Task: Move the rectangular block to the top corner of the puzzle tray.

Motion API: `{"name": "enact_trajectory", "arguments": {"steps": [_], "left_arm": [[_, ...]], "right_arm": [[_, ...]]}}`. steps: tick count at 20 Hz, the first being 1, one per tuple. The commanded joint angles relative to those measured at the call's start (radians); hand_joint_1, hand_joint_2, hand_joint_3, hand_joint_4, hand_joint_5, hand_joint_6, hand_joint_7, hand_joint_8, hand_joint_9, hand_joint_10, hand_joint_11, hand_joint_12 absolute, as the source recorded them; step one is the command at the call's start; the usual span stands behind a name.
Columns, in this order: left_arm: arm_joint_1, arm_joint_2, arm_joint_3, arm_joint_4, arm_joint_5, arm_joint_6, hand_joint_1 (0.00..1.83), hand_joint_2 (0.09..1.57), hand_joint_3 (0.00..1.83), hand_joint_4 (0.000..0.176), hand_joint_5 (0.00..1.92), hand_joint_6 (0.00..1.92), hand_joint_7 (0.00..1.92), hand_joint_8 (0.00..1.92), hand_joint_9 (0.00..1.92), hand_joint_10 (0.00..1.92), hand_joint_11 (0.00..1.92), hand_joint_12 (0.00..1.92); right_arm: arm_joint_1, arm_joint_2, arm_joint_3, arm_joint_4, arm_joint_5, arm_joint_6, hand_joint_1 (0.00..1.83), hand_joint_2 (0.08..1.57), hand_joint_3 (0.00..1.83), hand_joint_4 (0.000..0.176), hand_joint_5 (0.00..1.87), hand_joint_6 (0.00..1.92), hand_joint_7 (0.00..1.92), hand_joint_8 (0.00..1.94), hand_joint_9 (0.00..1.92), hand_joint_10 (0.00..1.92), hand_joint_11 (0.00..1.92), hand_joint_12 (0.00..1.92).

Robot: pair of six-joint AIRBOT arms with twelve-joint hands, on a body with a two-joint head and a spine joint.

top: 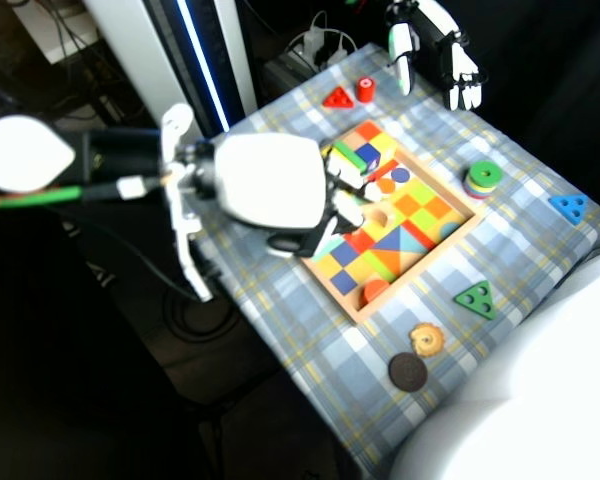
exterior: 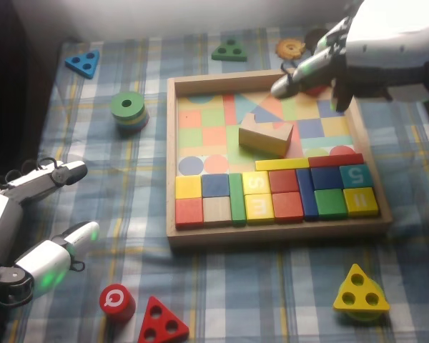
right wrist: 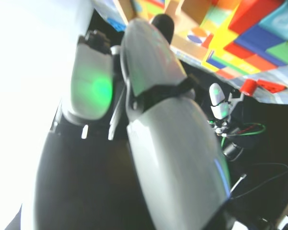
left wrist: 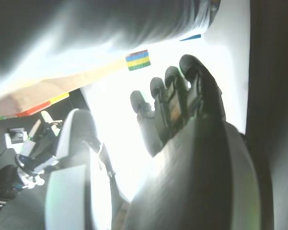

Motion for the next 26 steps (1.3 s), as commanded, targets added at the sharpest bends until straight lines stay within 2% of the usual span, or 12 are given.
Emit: {"name": "enact_trajectory", "arguments": {"steps": [1, 2, 8, 10, 11, 12, 15, 19, 20, 22, 23, 26], "left_arm": [[-0.006, -0.001, 0.010, 0.047, -0.102, -0.007, 1.01, 1.20, 0.00, 0.028, 0.59, 0.00, 0.39, 0.00, 0.25, 0.00, 0.00, 0.55], [-0.007, -0.001, 0.010, 0.049, -0.100, -0.007, 1.01, 1.20, 0.00, 0.019, 0.59, 0.00, 0.39, 0.00, 0.25, 0.00, 0.00, 0.54], [-0.007, 0.000, 0.011, 0.053, -0.098, -0.007, 1.02, 1.19, 0.00, 0.006, 0.59, 0.00, 0.38, 0.00, 0.25, 0.00, 0.00, 0.58], [-0.007, -0.001, 0.011, 0.055, -0.101, -0.010, 1.00, 1.20, 0.00, 0.032, 0.58, 0.00, 0.39, 0.00, 0.25, 0.00, 0.00, 0.54], [-0.007, 0.000, 0.010, 0.055, -0.102, -0.010, 1.01, 1.20, 0.00, 0.031, 0.58, 0.00, 0.38, 0.00, 0.25, 0.00, 0.00, 0.52], [-0.007, 0.000, 0.009, 0.054, -0.102, -0.010, 1.01, 1.20, 0.00, 0.018, 0.58, 0.00, 0.39, 0.00, 0.26, 0.00, 0.00, 0.57], [-0.007, 0.000, 0.011, 0.053, -0.102, -0.010, 1.00, 1.21, 0.00, 0.036, 0.57, 0.00, 0.38, 0.00, 0.24, 0.01, 0.00, 0.46], [-0.007, 0.000, 0.011, 0.053, -0.101, -0.010, 1.00, 1.20, 0.00, 0.031, 0.59, 0.01, 0.39, 0.00, 0.25, 0.01, 0.00, 0.51], [-0.007, 0.000, 0.011, 0.053, -0.101, -0.010, 0.99, 1.21, 0.00, 0.038, 0.59, 0.00, 0.39, 0.00, 0.25, 0.01, 0.00, 0.55], [-0.007, 0.000, 0.011, 0.053, -0.101, -0.010, 0.99, 1.21, 0.00, 0.029, 0.60, 0.00, 0.40, 0.00, 0.26, 0.02, 0.00, 0.59], [-0.007, 0.001, 0.011, 0.053, -0.101, -0.010, 1.01, 1.20, 0.00, 0.038, 0.60, 0.00, 0.40, 0.00, 0.26, 0.02, 0.00, 0.60], [-0.007, 0.000, 0.011, 0.052, -0.101, -0.010, 1.02, 1.20, 0.00, 0.037, 0.59, 0.00, 0.39, 0.00, 0.26, 0.01, 0.00, 0.56]], "right_arm": [[0.026, -0.004, 0.012, 0.014, 0.043, 0.025, 1.53, 1.20, 0.01, 0.000, 0.59, 0.03, 1.32, 1.94, 1.49, 1.92, 1.50, 1.92], [0.032, -0.013, 0.020, -0.017, 0.043, 0.057, 1.53, 1.20, 0.01, 0.000, 0.59, 0.02, 1.29, 1.94, 1.47, 1.92, 1.49, 1.92], [0.057, -0.051, 0.037, -0.133, 0.044, 0.130, 1.53, 1.18, 0.00, 0.000, 0.58, 0.00, 1.37, 1.94, 1.55, 1.92, 1.60, 1.92], [0.057, -0.051, 0.042, -0.121, 0.044, 0.130, 1.55, 1.18, 0.00, 0.011, 0.57, 0.00, 1.40, 1.94, 1.58, 1.92, 1.62, 1.92], [0.057, -0.051, 0.043, -0.121, 0.044, 0.130, 1.59, 1.16, 0.00, 0.007, 0.58, 0.01, 1.40, 1.94, 1.57, 1.92, 1.62, 1.92], [0.057, -0.051, 0.043, -0.121, 0.044, 0.130, 1.60, 1.16, 0.00, 0.000, 0.57, 0.00, 1.39, 1.94, 1.57, 1.92, 1.62, 1.92], [0.057, -0.054, 0.052, -0.137, 0.044, 0.130, 1.61, 1.17, 0.00, 0.000, 0.58, 0.00, 1.38, 1.94, 1.57, 1.92, 1.61, 1.92], [0.052, -0.078, 0.071, -0.137, 0.043, 0.130, 1.58, 1.18, 0.00, 0.000, 0.55, 0.00, 1.32, 1.94, 1.51, 1.92, 1.56, 1.92], [0.049, -0.082, 0.073, -0.140, 0.043, 0.130, 1.54, 1.19, 0.01, 0.000, 0.53, 0.00, 1.32, 1.94, 1.51, 1.92, 1.55, 1.92], [0.048, -0.087, 0.075, -0.142, 0.043, 0.130, 1.54, 1.20, 0.01, 0.000, 0.53, 0.00, 1.31, 1.94, 1.51, 1.92, 1.56, 1.92], [0.044, -0.089, 0.076, -0.142, 0.043, 0.130, 1.57, 1.19, 0.00, 0.000, 0.54, 0.00, 1.31, 1.94, 1.51, 1.92, 1.57, 1.92], [0.034, -0.094, 0.077, -0.150, 0.043, 0.130, 1.57, 1.19, 0.00, 0.004, 0.55, 0.00, 1.32, 1.94, 1.54, 1.92, 1.58, 1.92]]}}
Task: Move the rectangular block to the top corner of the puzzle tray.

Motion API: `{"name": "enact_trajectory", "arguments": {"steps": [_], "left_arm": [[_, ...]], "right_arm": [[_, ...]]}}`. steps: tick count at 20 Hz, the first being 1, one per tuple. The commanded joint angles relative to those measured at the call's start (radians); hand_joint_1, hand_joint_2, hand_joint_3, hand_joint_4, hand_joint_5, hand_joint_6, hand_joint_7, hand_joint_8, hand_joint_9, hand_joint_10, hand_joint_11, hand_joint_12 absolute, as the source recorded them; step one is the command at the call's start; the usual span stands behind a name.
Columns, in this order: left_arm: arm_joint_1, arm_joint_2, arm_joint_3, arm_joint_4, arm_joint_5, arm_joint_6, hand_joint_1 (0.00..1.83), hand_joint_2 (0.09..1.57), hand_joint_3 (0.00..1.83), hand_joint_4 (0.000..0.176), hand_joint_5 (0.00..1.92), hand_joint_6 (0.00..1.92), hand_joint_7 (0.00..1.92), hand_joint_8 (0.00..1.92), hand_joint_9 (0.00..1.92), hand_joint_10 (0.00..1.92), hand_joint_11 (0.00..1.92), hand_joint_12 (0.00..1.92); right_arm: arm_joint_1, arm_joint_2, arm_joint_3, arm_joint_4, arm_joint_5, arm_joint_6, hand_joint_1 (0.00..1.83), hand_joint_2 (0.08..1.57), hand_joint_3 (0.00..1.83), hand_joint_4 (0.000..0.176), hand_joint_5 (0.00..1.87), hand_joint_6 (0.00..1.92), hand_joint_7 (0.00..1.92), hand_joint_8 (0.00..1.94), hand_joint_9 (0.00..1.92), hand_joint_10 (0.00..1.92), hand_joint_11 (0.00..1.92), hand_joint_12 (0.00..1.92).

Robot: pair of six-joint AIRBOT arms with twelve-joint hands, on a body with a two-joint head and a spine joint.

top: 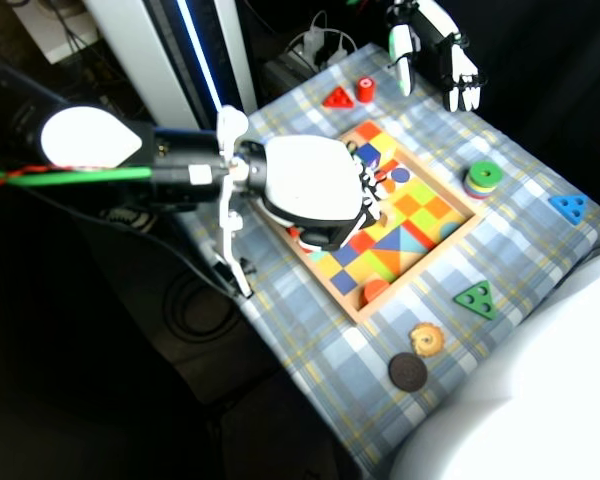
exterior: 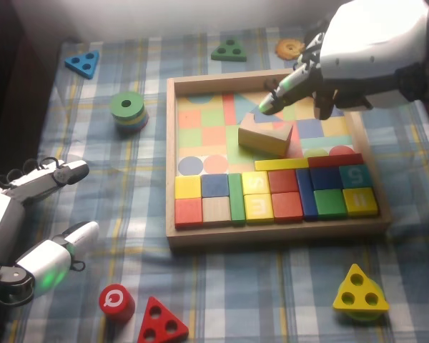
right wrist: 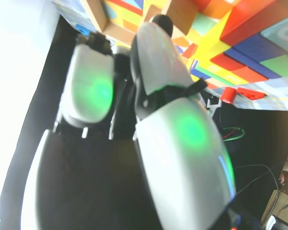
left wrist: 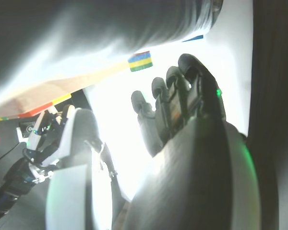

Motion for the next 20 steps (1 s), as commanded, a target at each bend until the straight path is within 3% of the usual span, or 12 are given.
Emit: {"name": "enact_trajectory", "arguments": {"steps": [1, 3, 4, 5, 7, 8, 10, 11, 14, 16, 17, 20], "left_arm": [[-0.007, 0.000, 0.004, 0.044, -0.112, -0.009, 1.02, 1.20, 0.00, 0.031, 0.59, 0.00, 0.40, 0.00, 0.26, 0.01, 0.00, 0.59], [-0.007, 0.001, 0.004, 0.044, -0.112, -0.009, 1.02, 1.20, 0.00, 0.027, 0.60, 0.00, 0.40, 0.00, 0.27, 0.01, 0.00, 0.65], [-0.007, 0.001, 0.004, 0.044, -0.112, -0.010, 1.02, 1.20, 0.00, 0.038, 0.59, 0.00, 0.40, 0.00, 0.27, 0.01, 0.00, 0.65], [-0.007, 0.001, 0.004, 0.044, -0.112, -0.010, 1.03, 1.20, 0.00, 0.037, 0.59, 0.00, 0.40, 0.00, 0.26, 0.01, 0.00, 0.59], [-0.007, 0.001, 0.004, 0.044, -0.111, -0.010, 1.03, 1.20, 0.00, 0.031, 0.59, 0.00, 0.40, 0.00, 0.26, 0.01, 0.00, 0.56], [-0.007, 0.000, 0.004, 0.043, -0.111, -0.010, 1.01, 1.21, 0.00, 0.028, 0.59, 0.00, 0.39, 0.00, 0.25, 0.00, 0.00, 0.50], [-0.007, 0.000, 0.004, 0.043, -0.110, -0.011, 1.03, 1.19, 0.00, 0.022, 0.61, 0.00, 0.41, 0.00, 0.27, 0.01, 0.00, 0.55], [-0.007, 0.000, 0.004, 0.043, -0.110, -0.011, 1.02, 1.19, 0.00, 0.029, 0.61, 0.00, 0.41, 0.00, 0.27, 0.01, 0.00, 0.60], [-0.007, 0.000, 0.003, 0.044, -0.108, -0.013, 1.03, 1.19, 0.00, 0.035, 0.60, 0.00, 0.42, 0.00, 0.28, 0.01, 0.00, 0.66], [-0.007, 0.000, 0.003, 0.044, -0.109, -0.013, 1.02, 1.20, 0.00, 0.028, 0.61, 0.00, 0.42, 0.00, 0.28, 0.01, 0.00, 0.65], [-0.006, 0.001, 0.003, 0.043, -0.109, -0.013, 1.03, 1.20, 0.00, 0.031, 0.61, 0.00, 0.41, 0.00, 0.28, 0.01, 0.00, 0.60], [-0.006, 0.000, 0.003, 0.043, -0.108, -0.013, 1.01, 1.20, 0.00, 0.029, 0.60, 0.00, 0.41, 0.00, 0.27, 0.00, 0.00, 0.59]], "right_arm": [[0.004, -0.007, 0.001, 0.042, 0.029, -0.001, 1.57, 1.18, 0.00, 0.005, 0.56, 0.01, 1.33, 1.94, 1.54, 1.92, 1.59, 1.92], [-0.004, -0.011, 0.002, 0.039, 0.029, -0.001, 1.60, 1.17, 0.00, 0.000, 0.57, 0.01, 1.31, 1.94, 1.53, 1.92, 1.59, 1.92], [-0.009, -0.014, 0.002, 0.034, 0.028, -0.001, 1.61, 1.17, 0.00, 0.000, 0.57, 0.01, 1.30, 1.94, 1.54, 1.92, 1.59, 1.92], [-0.012, -0.016, 0.002, 0.031, 0.027, -0.001, 1.61, 1.17, 0.00, 0.028, 0.57, 0.00, 1.30, 1.94, 1.53, 1.92, 1.58, 1.92], [-0.020, -0.021, 0.002, 0.026, 0.024, -0.001, 1.61, 1.18, 0.00, 0.045, 0.57, 0.00, 1.29, 1.94, 1.52, 1.92, 1.58, 1.92], [-0.023, -0.023, 0.002, 0.024, 0.023, -0.001, 1.65, 1.18, 0.00, 0.028, 0.57, 0.00, 1.29, 1.94, 1.54, 1.92, 1.59, 1.92], [-0.026, -0.025, 0.003, 0.019, 0.020, -0.001, 1.64, 1.18, 0.00, 0.036, 0.57, 0.00, 1.29, 1.94, 1.53, 1.92, 1.59, 1.92], [-0.027, -0.025, 0.003, 0.012, 0.017, -0.001, 1.64, 1.18, 0.00, 0.044, 0.56, 0.00, 1.29, 1.94, 1.53, 1.92, 1.58, 1.92], [-0.027, -0.027, 0.007, -0.005, 0.001, -0.001, 1.66, 1.17, 0.00, 0.025, 0.55, 0.00, 1.28, 1.94, 1.54, 1.92, 1.59, 1.92], [-0.027, -0.026, 0.012, -0.005, -0.005, -0.001, 1.66, 1.16, 0.00, 0.012, 0.55, 0.00, 1.26, 1.94, 1.52, 1.92, 1.57, 1.92], [-0.027, -0.026, 0.015, -0.004, -0.008, -0.001, 1.67, 1.15, 0.00, 0.027, 0.54, 0.00, 1.25, 1.94, 1.52, 1.92, 1.56, 1.92], [-0.027, -0.025, 0.023, 0.004, -0.018, -0.001, 1.61, 1.18, 0.00, 0.029, 0.52, 0.00, 1.25, 1.94, 1.51, 1.92, 1.55, 1.92]]}}
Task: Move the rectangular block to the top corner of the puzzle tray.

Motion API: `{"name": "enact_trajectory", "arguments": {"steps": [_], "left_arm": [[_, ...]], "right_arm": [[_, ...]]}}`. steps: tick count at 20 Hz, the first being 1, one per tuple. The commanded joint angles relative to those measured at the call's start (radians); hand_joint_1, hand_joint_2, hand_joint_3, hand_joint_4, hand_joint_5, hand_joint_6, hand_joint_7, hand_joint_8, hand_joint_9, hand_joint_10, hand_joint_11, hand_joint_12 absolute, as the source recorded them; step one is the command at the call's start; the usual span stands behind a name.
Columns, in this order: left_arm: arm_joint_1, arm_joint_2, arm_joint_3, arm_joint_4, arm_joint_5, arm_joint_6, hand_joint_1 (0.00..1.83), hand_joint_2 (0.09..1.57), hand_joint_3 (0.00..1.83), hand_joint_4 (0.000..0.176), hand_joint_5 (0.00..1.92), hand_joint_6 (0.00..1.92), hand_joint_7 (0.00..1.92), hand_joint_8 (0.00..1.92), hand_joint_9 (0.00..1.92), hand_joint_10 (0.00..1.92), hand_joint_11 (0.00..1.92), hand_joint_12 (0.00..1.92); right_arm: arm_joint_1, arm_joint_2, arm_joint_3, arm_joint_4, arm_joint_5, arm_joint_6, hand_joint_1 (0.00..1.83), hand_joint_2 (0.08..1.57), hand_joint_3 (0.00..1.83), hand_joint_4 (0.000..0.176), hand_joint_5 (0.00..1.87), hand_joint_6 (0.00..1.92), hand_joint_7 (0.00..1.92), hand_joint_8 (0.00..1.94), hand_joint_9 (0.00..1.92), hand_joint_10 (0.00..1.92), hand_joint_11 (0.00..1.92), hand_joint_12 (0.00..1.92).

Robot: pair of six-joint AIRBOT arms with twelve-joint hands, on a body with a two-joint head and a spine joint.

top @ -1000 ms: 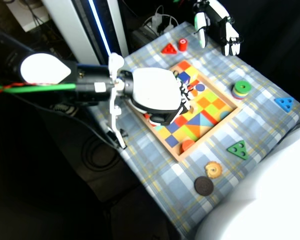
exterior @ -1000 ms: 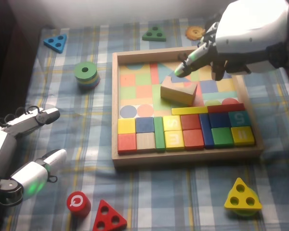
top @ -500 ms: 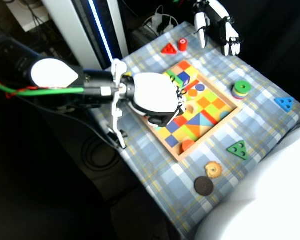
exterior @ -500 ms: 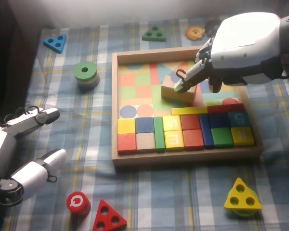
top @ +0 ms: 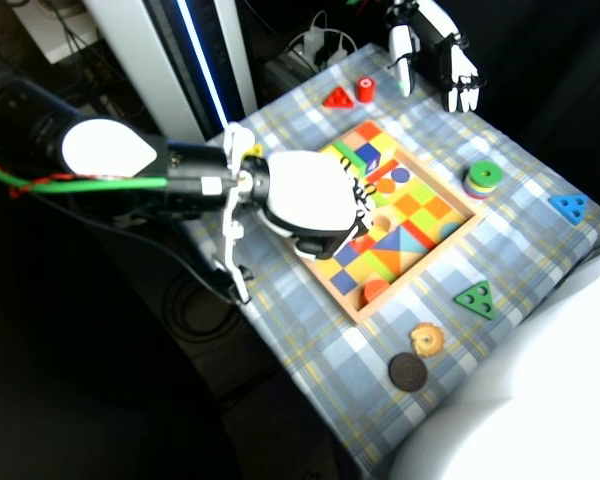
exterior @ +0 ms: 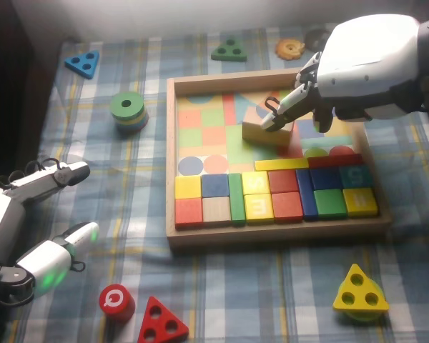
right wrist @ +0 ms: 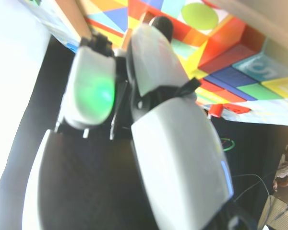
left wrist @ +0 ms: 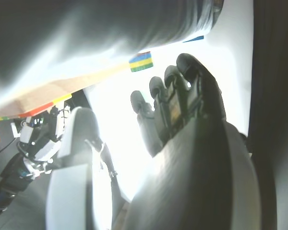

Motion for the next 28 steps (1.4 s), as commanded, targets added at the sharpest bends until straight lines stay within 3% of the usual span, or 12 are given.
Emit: {"name": "enact_trajectory", "arguments": {"steps": [1, 2, 5, 9, 11, 16, 17, 18, 19, 21, 22, 28], "left_arm": [[-0.006, 0.000, 0.003, 0.043, -0.111, -0.009, 1.01, 1.20, 0.00, 0.029, 0.60, 0.00, 0.41, 0.00, 0.27, 0.00, 0.00, 0.59], [-0.006, 0.000, 0.003, 0.043, -0.111, -0.009, 1.02, 1.20, 0.00, 0.024, 0.61, 0.00, 0.42, 0.00, 0.28, 0.01, 0.00, 0.66], [-0.006, 0.001, 0.002, 0.043, -0.110, -0.009, 1.03, 1.19, 0.00, 0.019, 0.62, 0.00, 0.43, 0.00, 0.30, 0.01, 0.00, 0.77], [-0.006, 0.000, 0.001, 0.043, -0.107, -0.009, 1.03, 1.19, 0.00, 0.009, 0.63, 0.00, 0.43, 0.00, 0.29, 0.00, 0.00, 0.76], [-0.006, 0.001, 0.001, 0.041, -0.107, -0.009, 1.02, 1.18, 0.00, 0.016, 0.63, 0.00, 0.44, 0.00, 0.30, 0.01, 0.00, 0.84], [-0.006, 0.001, 0.000, 0.039, -0.104, -0.009, 1.00, 1.20, 0.00, 0.021, 0.62, 0.00, 0.43, 0.00, 0.29, 0.01, 0.00, 0.71], [-0.006, 0.001, 0.000, 0.039, -0.104, -0.009, 1.00, 1.20, 0.00, 0.031, 0.61, 0.00, 0.42, 0.00, 0.28, 0.01, 0.00, 0.71], [-0.006, 0.001, 0.000, 0.039, -0.102, -0.009, 1.00, 1.20, 0.00, 0.031, 0.61, 0.00, 0.42, 0.00, 0.28, 0.01, 0.00, 0.71], [-0.006, 0.001, 0.000, 0.039, -0.101, -0.009, 0.97, 1.20, 0.00, 0.051, 0.60, 0.00, 0.42, 0.00, 0.28, 0.01, 0.00, 0.72], [-0.006, 0.001, 0.000, 0.039, -0.100, -0.009, 1.00, 1.20, 0.00, 0.039, 0.61, 0.00, 0.42, 0.00, 0.29, 0.01, 0.00, 0.76], [-0.006, 0.001, 0.000, 0.039, -0.100, -0.009, 1.00, 1.19, 0.00, 0.044, 0.61, 0.00, 0.43, 0.00, 0.30, 0.01, 0.00, 0.77], [-0.006, 0.001, 0.001, 0.039, -0.098, -0.009, 1.00, 1.20, 0.00, 0.049, 0.60, 0.00, 0.42, 0.00, 0.28, 0.00, 0.00, 0.68]], "right_arm": [[0.004, -0.001, 0.005, 0.037, 0.003, -0.003, 1.61, 1.18, 0.00, 0.029, 0.52, 0.00, 1.25, 1.94, 1.51, 1.92, 1.55, 1.92], [0.004, 0.000, 0.007, 0.038, 0.000, -0.003, 1.60, 1.18, 0.00, 0.020, 0.53, 0.00, 1.25, 1.94, 1.51, 1.92, 1.54, 1.92], [0.004, 0.000, 0.008, 0.043, -0.011, -0.003, 1.58, 1.19, 0.01, 0.057, 0.55, 0.01, 1.30, 1.94, 1.53, 1.92, 1.57, 1.92], [0.004, 0.010, 0.009, 0.064, -0.019, -0.003, 1.59, 1.19, 0.00, 0.054, 0.54, 0.00, 1.29, 1.94, 1.51, 1.92, 1.53, 1.92], [0.004, 0.017, 0.007, 0.065, -0.025, -0.003, 1.56, 1.19, 0.00, 0.017, 0.52, 0.00, 1.29, 1.94, 1.51, 1.92, 1.55, 1.92], [0.004, 0.047, -0.001, 0.065, -0.044, -0.003, 1.60, 1.19, 0.00, 0.003, 0.46, 0.00, 0.98, 1.94, 1.36, 1.92, 1.41, 1.92], [0.004, 0.049, -0.001, 0.065, -0.045, -0.003, 1.60, 1.20, 0.00, 0.047, 0.47, 0.00, 0.98, 1.94, 1.37, 1.92, 1.43, 1.92], [0.004, 0.051, -0.002, 0.065, -0.047, -0.003, 1.60, 1.20, 0.00, 0.047, 0.47, 0.00, 0.98, 1.94, 1.37, 1.92, 1.43, 1.92], [0.004, 0.052, -0.002, 0.064, -0.048, -0.003, 1.56, 1.21, 0.01, 0.094, 0.47, 0.00, 0.99, 1.94, 1.36, 1.92, 1.43, 1.92], [0.004, 0.055, -0.002, 0.059, -0.052, -0.003, 1.58, 1.21, 0.00, 0.098, 0.46, 0.00, 0.94, 1.94, 1.29, 1.92, 1.36, 1.92], [0.004, 0.056, -0.002, 0.058, -0.054, -0.003, 1.62, 1.20, 0.00, 0.079, 0.47, 0.00, 0.96, 1.94, 1.29, 1.92, 1.36, 1.92], [0.004, 0.062, -0.009, 0.038, -0.057, -0.003, 1.60, 1.20, 0.00, 0.093, 0.49, 0.00, 0.99, 1.94, 1.32, 1.92, 1.39, 1.92]]}}
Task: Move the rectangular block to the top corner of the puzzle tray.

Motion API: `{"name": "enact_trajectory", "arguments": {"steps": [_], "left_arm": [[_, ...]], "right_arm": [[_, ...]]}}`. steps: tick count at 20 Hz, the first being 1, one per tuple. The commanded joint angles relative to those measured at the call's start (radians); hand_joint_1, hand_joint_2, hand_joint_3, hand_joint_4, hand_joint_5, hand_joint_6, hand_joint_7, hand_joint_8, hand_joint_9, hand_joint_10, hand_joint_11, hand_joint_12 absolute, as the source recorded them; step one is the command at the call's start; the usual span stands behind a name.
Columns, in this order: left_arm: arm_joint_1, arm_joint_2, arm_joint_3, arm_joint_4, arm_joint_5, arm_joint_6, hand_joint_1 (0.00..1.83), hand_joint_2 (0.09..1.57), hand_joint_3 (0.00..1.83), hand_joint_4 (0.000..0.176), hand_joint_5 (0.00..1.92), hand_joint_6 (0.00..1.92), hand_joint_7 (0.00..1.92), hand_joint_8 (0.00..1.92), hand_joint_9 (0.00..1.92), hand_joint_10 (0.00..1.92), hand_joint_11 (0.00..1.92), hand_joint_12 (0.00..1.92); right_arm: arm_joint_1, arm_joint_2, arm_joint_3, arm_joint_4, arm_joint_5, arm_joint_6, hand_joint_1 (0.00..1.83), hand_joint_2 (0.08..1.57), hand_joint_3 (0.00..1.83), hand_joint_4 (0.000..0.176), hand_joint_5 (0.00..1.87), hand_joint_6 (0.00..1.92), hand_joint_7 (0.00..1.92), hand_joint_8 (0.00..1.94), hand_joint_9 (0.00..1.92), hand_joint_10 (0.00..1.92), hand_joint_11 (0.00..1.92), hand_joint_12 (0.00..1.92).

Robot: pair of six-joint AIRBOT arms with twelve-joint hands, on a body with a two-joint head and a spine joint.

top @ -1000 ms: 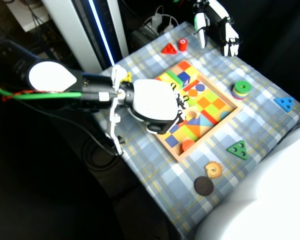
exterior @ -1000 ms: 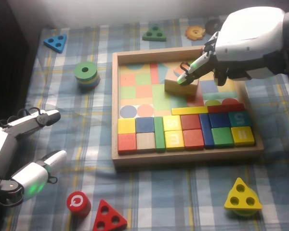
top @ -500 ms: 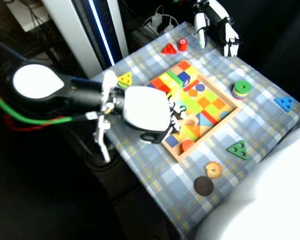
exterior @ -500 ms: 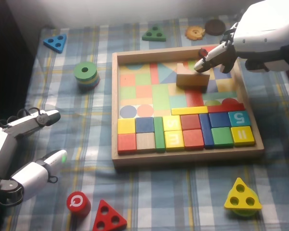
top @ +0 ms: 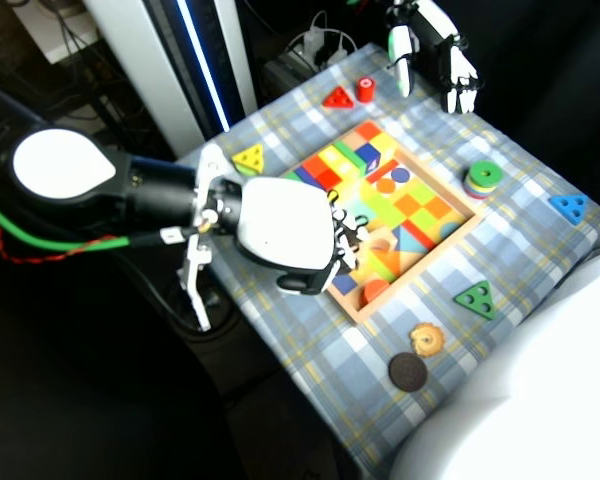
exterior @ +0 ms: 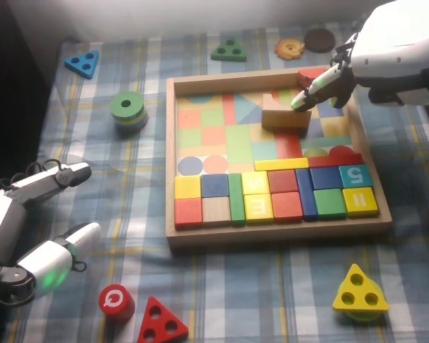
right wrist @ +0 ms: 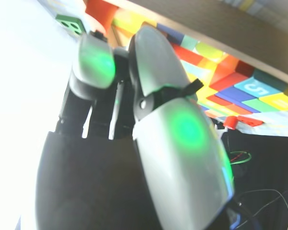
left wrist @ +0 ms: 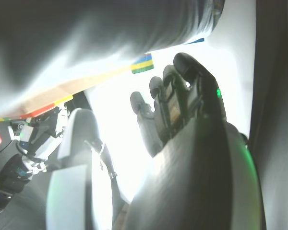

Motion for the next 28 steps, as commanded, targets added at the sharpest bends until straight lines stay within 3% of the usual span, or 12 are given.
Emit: {"name": "enact_trajectory", "arguments": {"steps": [1, 3, 6, 7, 10, 12, 16, 18, 21, 22, 26, 28], "left_arm": [[-0.006, 0.001, 0.001, 0.043, -0.108, -0.007, 1.00, 1.19, 0.00, 0.049, 0.61, 0.00, 0.42, 0.00, 0.29, 0.00, 0.00, 0.72], [-0.006, 0.001, 0.001, 0.043, -0.108, -0.007, 1.01, 1.19, 0.00, 0.049, 0.61, 0.00, 0.43, 0.00, 0.30, 0.01, 0.00, 0.79], [-0.006, 0.001, 0.001, 0.043, -0.108, -0.007, 1.00, 1.19, 0.00, 0.055, 0.61, 0.00, 0.43, 0.00, 0.29, 0.00, 0.00, 0.73], [-0.006, 0.001, 0.001, 0.043, -0.107, -0.007, 1.01, 1.19, 0.00, 0.054, 0.60, 0.00, 0.42, 0.00, 0.28, 0.00, 0.00, 0.70], [-0.006, 0.001, 0.001, 0.043, -0.105, -0.007, 1.01, 1.20, 0.00, 0.042, 0.60, 0.00, 0.42, 0.00, 0.28, 0.00, 0.00, 0.66], [-0.006, 0.001, 0.001, 0.043, -0.103, -0.007, 1.02, 1.19, 0.00, 0.024, 0.61, 0.00, 0.43, 0.00, 0.29, 0.01, 0.00, 0.75], [-0.006, 0.001, 0.001, 0.043, -0.102, -0.007, 0.99, 1.20, 0.00, 0.043, 0.60, 0.00, 0.42, 0.00, 0.29, 0.00, 0.00, 0.72], [-0.006, 0.001, 0.001, 0.043, -0.101, -0.007, 0.99, 1.20, 0.00, 0.050, 0.60, 0.00, 0.42, 0.00, 0.29, 0.00, 0.00, 0.75], [-0.006, 0.002, 0.002, 0.043, -0.101, -0.007, 1.01, 1.20, 0.00, 0.042, 0.60, 0.00, 0.41, 0.00, 0.29, 0.00, 0.00, 0.72], [-0.006, 0.002, 0.002, 0.043, -0.101, -0.007, 0.99, 1.20, 0.00, 0.048, 0.60, 0.00, 0.40, 0.00, 0.27, 0.00, 0.00, 0.70], [-0.006, 0.002, 0.002, 0.040, -0.101, -0.007, 1.01, 1.20, 0.00, 0.047, 0.58, 0.00, 0.41, 0.00, 0.27, 0.00, 0.00, 0.67], [-0.006, 0.002, 0.001, 0.039, -0.102, -0.006, 1.01, 1.20, 0.00, 0.048, 0.58, 0.00, 0.41, 0.00, 0.26, 0.01, 0.00, 0.63]], "right_arm": [[0.007, 0.002, -0.003, 0.034, 0.010, -0.003, 1.60, 1.20, 0.00, 0.107, 0.49, 0.00, 0.94, 1.94, 1.30, 1.92, 1.38, 1.92], [0.007, 0.002, -0.002, 0.034, 0.009, -0.003, 1.34, 1.25, 0.03, 0.105, 0.49, 0.00, 0.69, 1.58, 1.29, 1.92, 1.35, 1.92], [0.007, 0.002, -0.002, 0.025, 0.005, -0.003, 1.57, 1.21, 0.00, 0.118, 0.49, 0.00, 0.84, 1.93, 1.28, 1.92, 1.36, 1.92], [0.007, 0.002, -0.002, 0.024, 0.001, -0.003, 1.37, 1.26, 0.03, 0.101, 0.48, 0.00, 0.69, 1.67, 1.25, 1.92, 1.33, 1.92], [0.007, 0.003, -0.002, 0.010, -0.013, -0.003, 1.55, 1.21, 0.00, 0.113, 0.49, 0.00, 0.90, 1.94, 1.27, 1.92, 1.35, 1.92], [0.007, 0.005, -0.002, 0.006, -0.017, -0.003, 1.55, 1.21, 0.00, 0.098, 0.49, 0.00, 1.00, 1.94, 1.31, 1.92, 1.39, 1.92], [0.007, 0.013, -0.002, 0.002, -0.025, -0.003, 1.61, 1.20, 0.00, 0.059, 0.48, 0.00, 1.14, 1.94, 1.42, 1.92, 1.49, 1.92], [0.007, 0.018, -0.003, 0.002, -0.029, -0.003, 1.58, 1.21, 0.00, 0.084, 0.47, 0.00, 1.16, 1.94, 1.44, 1.92, 1.49, 1.92], [0.008, 0.027, -0.006, 0.001, -0.034, -0.003, 1.61, 1.20, 0.00, 0.069, 0.47, 0.01, 1.10, 1.94, 1.42, 1.92, 1.48, 1.92], [0.010, 0.031, -0.010, 0.000, -0.035, -0.003, 1.59, 1.21, 0.00, 0.084, 0.48, 0.01, 1.10, 1.94, 1.42, 1.92, 1.48, 1.92], [0.011, 0.044, -0.022, -0.027, -0.045, -0.003, 1.61, 1.21, 0.00, 0.040, 0.50, 0.00, 1.04, 1.94, 1.39, 1.92, 1.45, 1.92], [0.016, 0.050, -0.030, -0.037, -0.050, -0.003, 1.59, 1.22, 0.00, 0.064, 0.50, 0.00, 1.06, 1.94, 1.39, 1.92, 1.45, 1.92]]}}
